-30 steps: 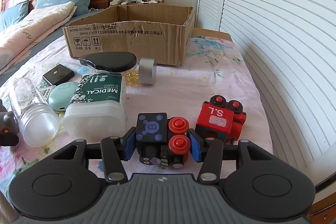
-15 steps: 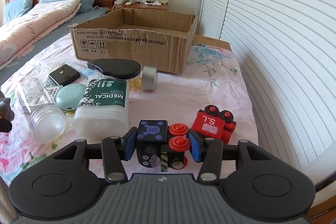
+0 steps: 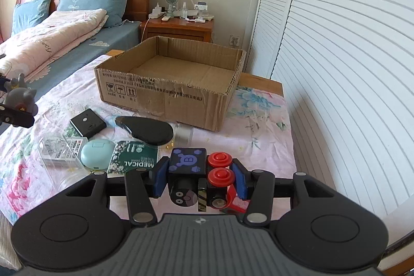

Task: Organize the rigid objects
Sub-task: 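Carry both toys into the cardboard box and open both grippers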

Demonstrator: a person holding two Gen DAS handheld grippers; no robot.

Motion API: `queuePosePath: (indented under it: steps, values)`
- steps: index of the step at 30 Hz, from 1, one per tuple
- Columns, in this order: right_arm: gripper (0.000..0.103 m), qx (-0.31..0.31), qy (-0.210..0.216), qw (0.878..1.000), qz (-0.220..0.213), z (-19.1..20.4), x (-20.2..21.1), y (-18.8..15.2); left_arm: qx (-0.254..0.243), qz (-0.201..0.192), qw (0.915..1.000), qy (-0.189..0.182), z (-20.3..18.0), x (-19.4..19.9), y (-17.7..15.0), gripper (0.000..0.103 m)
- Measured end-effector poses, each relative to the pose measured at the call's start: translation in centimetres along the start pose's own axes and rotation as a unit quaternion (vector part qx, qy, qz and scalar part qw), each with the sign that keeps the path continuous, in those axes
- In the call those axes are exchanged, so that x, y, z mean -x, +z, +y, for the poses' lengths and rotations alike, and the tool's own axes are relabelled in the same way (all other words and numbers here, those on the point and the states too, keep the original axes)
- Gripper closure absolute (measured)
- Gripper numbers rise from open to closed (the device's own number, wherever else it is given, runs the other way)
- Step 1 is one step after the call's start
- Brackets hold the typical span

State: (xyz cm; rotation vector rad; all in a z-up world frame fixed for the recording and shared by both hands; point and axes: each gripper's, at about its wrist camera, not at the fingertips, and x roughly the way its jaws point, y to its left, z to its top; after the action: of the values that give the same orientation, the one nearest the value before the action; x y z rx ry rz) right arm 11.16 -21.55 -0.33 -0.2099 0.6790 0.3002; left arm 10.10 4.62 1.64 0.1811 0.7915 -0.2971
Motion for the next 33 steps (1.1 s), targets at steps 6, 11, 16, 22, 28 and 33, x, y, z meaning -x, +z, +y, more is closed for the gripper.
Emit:
queuePosePath:
  steps: [6,11,16,22,28,33]
  values:
    - [0.048,0.004,0.014,1.000,-0.016,-0.5,-0.6,3.8,-0.020,-0.017,0.9995,0.017,1.3,-2.9,5.8,0.031]
    - [0.048,0.006,0.023,0.999,-0.021,-0.8,-2.2,6.7,-0.021,-0.013,0.9995,0.019,2.8,-6.7,10.5,0.031]
    - [0.048,0.010,0.030,0.999,-0.017,-1.1,-4.3,9.1,-0.023,-0.010,0.9994,0.023,4.0,-10.6,14.6,0.031]
    - [0.048,0.019,0.032,0.999,-0.012,-0.9,-6.8,11.1,-0.016,0.006,0.9995,0.027,5.3,-15.1,17.4,0.031]
    - [0.048,0.020,0.030,0.999,-0.001,-0.7,-8.7,12.0,0.002,-0.002,0.9992,0.039,6.4,-18.1,17.6,0.014]
    - [0.048,0.023,0.028,0.999,0.009,-0.4,-9.6,12.2,0.009,-0.015,0.9997,0.018,7.1,-16.4,16.1,0.013]
